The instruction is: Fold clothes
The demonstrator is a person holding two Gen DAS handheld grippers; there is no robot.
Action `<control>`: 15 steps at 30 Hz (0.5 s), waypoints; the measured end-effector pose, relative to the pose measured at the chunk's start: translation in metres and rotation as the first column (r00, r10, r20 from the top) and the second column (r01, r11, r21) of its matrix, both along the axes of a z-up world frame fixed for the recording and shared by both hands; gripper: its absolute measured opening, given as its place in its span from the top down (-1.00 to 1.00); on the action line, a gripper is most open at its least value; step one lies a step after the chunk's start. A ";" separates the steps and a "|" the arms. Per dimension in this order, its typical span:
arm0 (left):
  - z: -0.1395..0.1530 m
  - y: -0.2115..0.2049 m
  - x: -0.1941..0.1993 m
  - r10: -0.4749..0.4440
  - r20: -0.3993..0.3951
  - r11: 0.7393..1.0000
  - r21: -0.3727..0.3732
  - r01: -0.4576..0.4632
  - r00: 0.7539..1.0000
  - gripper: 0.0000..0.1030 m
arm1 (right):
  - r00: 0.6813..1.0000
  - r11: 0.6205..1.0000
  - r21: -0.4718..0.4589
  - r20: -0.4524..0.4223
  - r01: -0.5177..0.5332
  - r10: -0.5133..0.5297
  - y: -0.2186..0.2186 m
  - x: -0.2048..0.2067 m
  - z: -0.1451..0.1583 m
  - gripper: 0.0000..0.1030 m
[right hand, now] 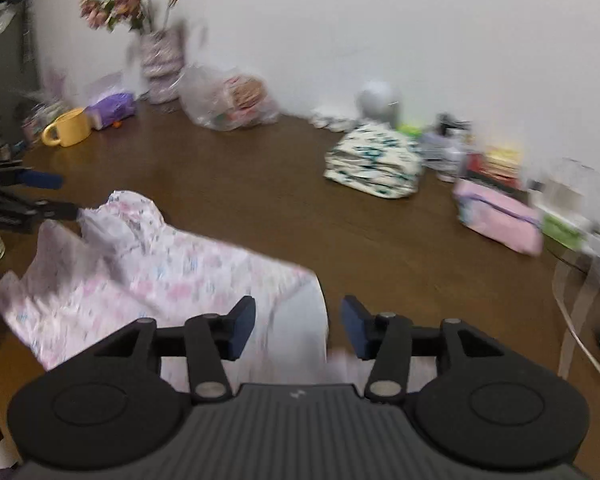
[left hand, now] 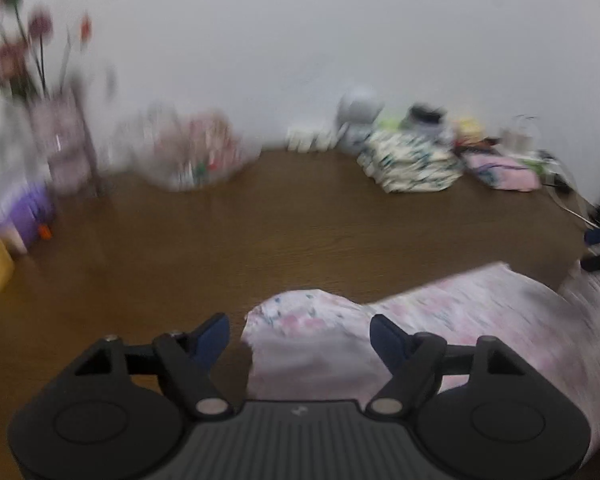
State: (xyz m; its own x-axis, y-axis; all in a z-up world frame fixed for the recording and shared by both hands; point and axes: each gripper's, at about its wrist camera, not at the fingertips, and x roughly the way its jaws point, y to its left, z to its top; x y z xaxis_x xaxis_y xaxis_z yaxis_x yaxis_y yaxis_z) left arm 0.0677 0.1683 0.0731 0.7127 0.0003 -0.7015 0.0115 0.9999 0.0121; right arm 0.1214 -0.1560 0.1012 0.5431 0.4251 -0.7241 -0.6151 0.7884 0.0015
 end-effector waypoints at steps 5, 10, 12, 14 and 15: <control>-0.033 0.006 0.062 0.059 -0.169 0.998 -0.005 -0.060 0.984 -0.40 | 0.987 0.988 -0.121 -0.139 -0.096 0.079 0.036 0.084 -0.046 -0.03; -0.046 0.018 0.073 0.050 -0.202 0.992 -0.102 -0.071 0.978 0.63 | 0.964 0.996 -0.034 -0.255 -0.082 0.071 0.032 0.115 -0.064 0.39; -0.044 0.023 0.074 0.032 -0.215 0.988 -0.142 -0.064 0.976 0.90 | 0.960 0.995 -0.013 -0.265 -0.096 0.089 0.031 0.113 -0.067 0.72; -0.040 0.023 0.070 0.019 -0.195 0.989 -0.143 -0.048 0.981 0.92 | 0.955 0.995 -0.002 -0.280 -0.102 0.097 0.031 0.109 -0.067 0.94; -0.036 0.021 0.066 0.014 -0.184 0.991 -0.130 -0.038 0.983 0.93 | 0.952 0.994 0.012 -0.285 -0.109 0.108 0.030 0.107 -0.066 0.95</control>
